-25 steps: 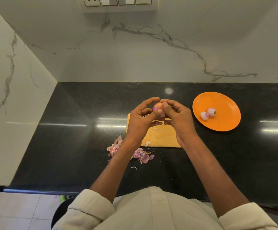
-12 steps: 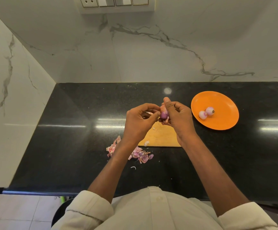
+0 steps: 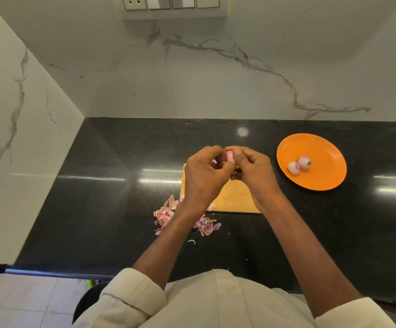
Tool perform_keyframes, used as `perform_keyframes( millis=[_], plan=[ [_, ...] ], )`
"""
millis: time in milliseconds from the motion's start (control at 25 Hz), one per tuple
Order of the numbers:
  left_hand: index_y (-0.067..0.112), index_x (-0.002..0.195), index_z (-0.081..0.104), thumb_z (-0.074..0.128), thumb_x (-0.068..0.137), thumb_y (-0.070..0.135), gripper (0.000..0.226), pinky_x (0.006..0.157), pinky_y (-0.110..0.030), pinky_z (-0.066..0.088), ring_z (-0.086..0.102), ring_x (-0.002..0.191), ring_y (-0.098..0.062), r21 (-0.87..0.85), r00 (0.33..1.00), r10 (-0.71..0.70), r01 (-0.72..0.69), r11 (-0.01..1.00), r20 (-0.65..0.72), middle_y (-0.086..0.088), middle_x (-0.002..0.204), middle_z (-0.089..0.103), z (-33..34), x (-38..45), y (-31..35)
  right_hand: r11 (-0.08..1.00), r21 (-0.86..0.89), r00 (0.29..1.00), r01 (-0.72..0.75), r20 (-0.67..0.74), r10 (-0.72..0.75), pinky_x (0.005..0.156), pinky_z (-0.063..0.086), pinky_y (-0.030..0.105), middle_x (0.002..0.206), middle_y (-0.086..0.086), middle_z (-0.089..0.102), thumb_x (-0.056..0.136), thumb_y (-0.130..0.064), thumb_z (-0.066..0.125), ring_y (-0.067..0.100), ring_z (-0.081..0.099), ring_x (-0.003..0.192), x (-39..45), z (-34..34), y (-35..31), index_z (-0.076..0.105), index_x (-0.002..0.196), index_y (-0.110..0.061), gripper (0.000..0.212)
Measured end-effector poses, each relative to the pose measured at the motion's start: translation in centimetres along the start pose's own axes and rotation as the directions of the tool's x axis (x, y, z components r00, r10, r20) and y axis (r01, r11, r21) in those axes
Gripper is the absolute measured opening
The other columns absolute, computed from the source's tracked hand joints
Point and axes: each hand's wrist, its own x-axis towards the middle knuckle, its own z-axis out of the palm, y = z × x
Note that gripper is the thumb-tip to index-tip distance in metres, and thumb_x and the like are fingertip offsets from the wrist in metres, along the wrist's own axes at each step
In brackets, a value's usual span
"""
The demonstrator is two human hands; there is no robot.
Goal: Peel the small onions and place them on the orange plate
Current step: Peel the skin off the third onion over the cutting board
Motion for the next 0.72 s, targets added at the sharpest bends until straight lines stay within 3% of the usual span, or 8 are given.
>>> perform_keyframes(
  millis=[160, 320, 360, 400, 480, 560, 640, 720],
  plan=[
    [0.013, 0.088, 0.077, 0.081, 0.094, 0.022, 0.012, 0.066, -0.047, 0.068, 0.079, 0.076, -0.022, -0.373, 0.951, -0.309, 0.289, 0.882, 0.008, -0.003, 0.084, 0.076, 0.4, -0.6, 0.5, 0.996, 0.074, 0.999, 0.041, -0.011, -0.040, 0.082, 0.065, 0.034, 0.109, 0.000, 0.078, 0.107, -0.015, 0.058, 0.021, 0.075, 0.103, 0.0, 0.4, 0.1, 0.074, 0.123, -0.014, 0.023],
    [0.006, 0.095, 0.079, 0.077, 0.098, 0.019, 0.013, 0.078, -0.050, 0.069, 0.080, 0.088, -0.025, -0.539, 0.870, -0.479, 0.461, 0.705, 0.118, -0.010, 0.094, 0.078, 0.3, -0.6, 1.1, 0.996, 0.055, 0.998, 0.066, -0.025, -0.065, 0.085, 0.065, 0.034, 0.109, -0.003, 0.078, 0.105, -0.011, 0.061, 0.014, 0.075, 0.104, -0.2, 0.6, -0.2, 0.074, 0.124, -0.015, 0.023],
    [0.007, 0.097, 0.080, 0.077, 0.098, 0.019, 0.012, 0.078, -0.050, 0.069, 0.080, 0.088, -0.025, -0.552, 0.861, -0.493, 0.474, 0.686, 0.126, -0.010, 0.095, 0.078, 0.2, -0.7, 1.4, 0.996, 0.055, 0.997, 0.072, -0.019, -0.071, 0.085, 0.065, 0.035, 0.111, -0.001, 0.077, 0.105, -0.011, 0.061, 0.015, 0.075, 0.105, -0.2, 0.6, -0.4, 0.074, 0.124, -0.015, 0.023],
    [0.009, 0.097, 0.080, 0.078, 0.097, 0.019, 0.011, 0.076, -0.049, 0.069, 0.080, 0.086, -0.024, -0.520, 0.880, -0.468, 0.439, 0.733, 0.083, -0.008, 0.095, 0.078, 0.2, -0.8, 1.6, 0.995, 0.072, 0.998, 0.063, -0.018, -0.062, 0.086, 0.065, 0.036, 0.113, 0.001, 0.077, 0.105, -0.011, 0.060, 0.017, 0.075, 0.106, -0.3, 0.6, -0.5, 0.074, 0.123, -0.015, 0.023],
    [0.014, 0.097, 0.079, 0.081, 0.094, 0.021, 0.008, 0.067, -0.042, 0.068, 0.077, 0.081, -0.020, -0.297, 0.969, -0.236, 0.206, 0.932, -0.068, 0.002, 0.096, 0.074, 0.0, -0.8, 1.4, 0.988, 0.156, 1.000, 0.013, -0.025, -0.009, 0.087, 0.065, 0.040, 0.119, 0.006, 0.075, 0.107, -0.012, 0.056, 0.022, 0.074, 0.109, -0.4, 0.6, -0.7, 0.073, 0.123, -0.014, 0.023],
    [0.019, 0.097, 0.079, 0.082, 0.093, 0.025, 0.008, 0.065, -0.039, 0.066, 0.075, 0.078, -0.017, -0.168, 0.990, -0.101, 0.083, 0.982, -0.097, 0.007, 0.094, 0.073, -0.1, -0.7, 1.1, 0.976, 0.217, 1.000, -0.028, 0.001, 0.029, 0.088, 0.065, 0.041, 0.122, 0.010, 0.074, 0.109, -0.013, 0.053, 0.026, 0.073, 0.112, -0.5, 0.6, -1.0, 0.072, 0.123, -0.014, 0.024],
    [0.013, 0.093, 0.078, 0.081, 0.094, 0.024, 0.011, 0.067, -0.043, 0.068, 0.078, 0.081, -0.021, -0.335, 0.967, -0.254, 0.236, 0.912, -0.011, -0.002, 0.090, 0.076, -0.2, -0.3, 1.6, 0.987, 0.161, 1.000, 0.018, 0.020, -0.022, 0.087, 0.064, 0.038, 0.123, 0.009, 0.073, 0.109, -0.013, 0.054, 0.027, 0.072, 0.112, -0.4, 0.5, -1.0, 0.072, 0.125, -0.015, 0.025],
    [0.004, 0.094, 0.076, 0.077, 0.097, 0.018, 0.014, 0.074, -0.043, 0.069, 0.080, 0.086, -0.024, -0.513, 0.894, -0.428, 0.430, 0.743, 0.130, -0.012, 0.094, 0.077, -0.4, -0.3, 2.1, 0.990, 0.113, 0.995, 0.086, 0.040, -0.091, 0.086, 0.062, 0.035, 0.122, 0.008, 0.073, 0.108, -0.012, 0.055, 0.026, 0.072, 0.112, -0.5, 0.2, -0.9, 0.072, 0.126, -0.016, 0.025]
  ],
)
